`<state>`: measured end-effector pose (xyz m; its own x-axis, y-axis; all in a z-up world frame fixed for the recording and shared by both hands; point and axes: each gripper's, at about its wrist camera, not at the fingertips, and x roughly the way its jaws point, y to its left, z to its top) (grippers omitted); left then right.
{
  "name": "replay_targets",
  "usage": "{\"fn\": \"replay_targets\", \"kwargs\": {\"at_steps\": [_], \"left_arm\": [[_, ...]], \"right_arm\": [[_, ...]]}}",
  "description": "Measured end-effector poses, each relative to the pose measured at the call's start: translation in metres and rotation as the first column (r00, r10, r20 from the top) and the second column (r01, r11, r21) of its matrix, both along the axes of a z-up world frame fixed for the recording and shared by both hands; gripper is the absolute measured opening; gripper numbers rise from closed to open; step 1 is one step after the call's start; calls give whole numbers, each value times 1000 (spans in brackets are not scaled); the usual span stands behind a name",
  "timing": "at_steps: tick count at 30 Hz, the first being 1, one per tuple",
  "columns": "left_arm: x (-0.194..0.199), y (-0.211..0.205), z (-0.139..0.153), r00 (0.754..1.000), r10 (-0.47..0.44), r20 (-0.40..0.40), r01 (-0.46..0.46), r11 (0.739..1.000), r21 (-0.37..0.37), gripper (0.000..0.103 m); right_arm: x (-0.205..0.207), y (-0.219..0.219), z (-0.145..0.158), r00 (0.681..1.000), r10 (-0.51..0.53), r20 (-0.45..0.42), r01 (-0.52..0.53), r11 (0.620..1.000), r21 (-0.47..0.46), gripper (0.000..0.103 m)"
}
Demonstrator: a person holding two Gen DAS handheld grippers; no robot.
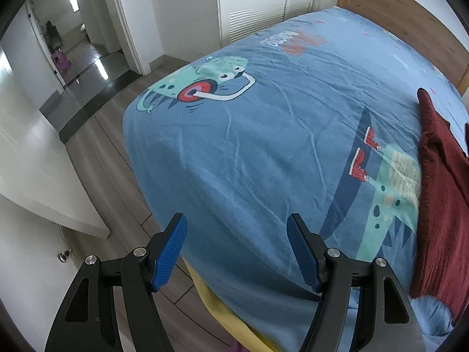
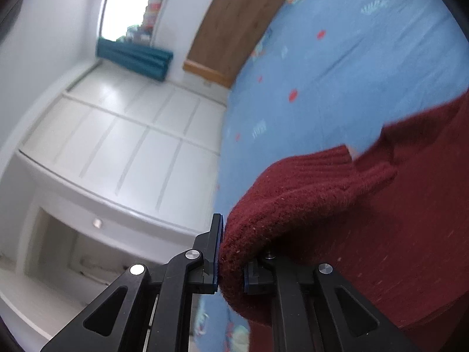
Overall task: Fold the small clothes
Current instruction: 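Carry the held sleeve with the right gripper across the sweater body, then open the right gripper to release the sleeve and lift away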
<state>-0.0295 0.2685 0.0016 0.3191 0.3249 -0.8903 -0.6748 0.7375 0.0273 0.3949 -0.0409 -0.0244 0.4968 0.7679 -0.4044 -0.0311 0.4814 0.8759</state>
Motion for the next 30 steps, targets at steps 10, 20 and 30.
{"fn": "replay_targets", "kwargs": {"at_steps": [10, 20, 30], "left_arm": [[-6, 5, -10, 1000, 10, -7, -10, 1000, -26, 65], [-2, 5, -11, 1000, -9, 11, 9, 999, -39, 65], [0, 7, -16, 1000, -13, 14, 13, 998, -59, 65]], "right_arm": [[-25, 73, -56, 979, 171, -107, -195, 938, -286, 13], [-41, 68, -56, 978, 190, -87, -209, 884, -418, 49], [-28, 51, -37, 993, 101, -55, -115, 893, -436, 57]]}}
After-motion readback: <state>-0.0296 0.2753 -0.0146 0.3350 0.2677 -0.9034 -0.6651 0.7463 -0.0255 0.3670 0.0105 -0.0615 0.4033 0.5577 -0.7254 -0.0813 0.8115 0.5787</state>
